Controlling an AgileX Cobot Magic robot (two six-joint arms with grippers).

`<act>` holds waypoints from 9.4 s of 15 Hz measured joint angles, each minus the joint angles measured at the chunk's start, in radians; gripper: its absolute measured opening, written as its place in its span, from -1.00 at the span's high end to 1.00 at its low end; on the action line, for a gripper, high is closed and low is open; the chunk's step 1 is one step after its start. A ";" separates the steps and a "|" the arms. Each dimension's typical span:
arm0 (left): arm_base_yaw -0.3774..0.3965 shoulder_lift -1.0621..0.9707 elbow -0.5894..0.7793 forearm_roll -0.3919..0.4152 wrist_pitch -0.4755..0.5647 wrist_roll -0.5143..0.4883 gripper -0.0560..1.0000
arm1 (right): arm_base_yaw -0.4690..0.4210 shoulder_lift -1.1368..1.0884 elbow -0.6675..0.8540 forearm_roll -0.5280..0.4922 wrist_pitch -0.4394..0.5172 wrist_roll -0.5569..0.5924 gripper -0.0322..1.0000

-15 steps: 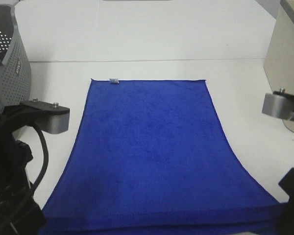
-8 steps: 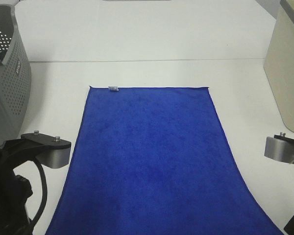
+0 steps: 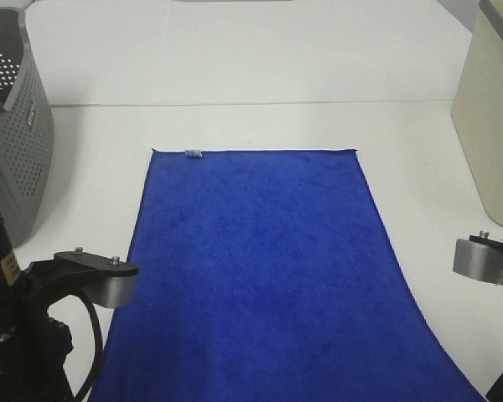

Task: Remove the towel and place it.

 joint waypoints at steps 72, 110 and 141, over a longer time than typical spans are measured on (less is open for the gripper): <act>0.578 0.907 -1.262 0.052 -0.113 -0.020 -0.45 | -0.250 1.165 -1.450 -0.068 -0.085 -0.048 -0.56; 0.520 1.051 -1.291 -0.133 -0.249 0.109 0.83 | -0.232 1.387 -1.512 0.121 -0.163 -0.167 0.67; 0.509 1.170 -1.529 -0.089 -0.833 0.373 0.87 | -0.222 1.443 -1.685 0.088 -0.752 -0.484 0.91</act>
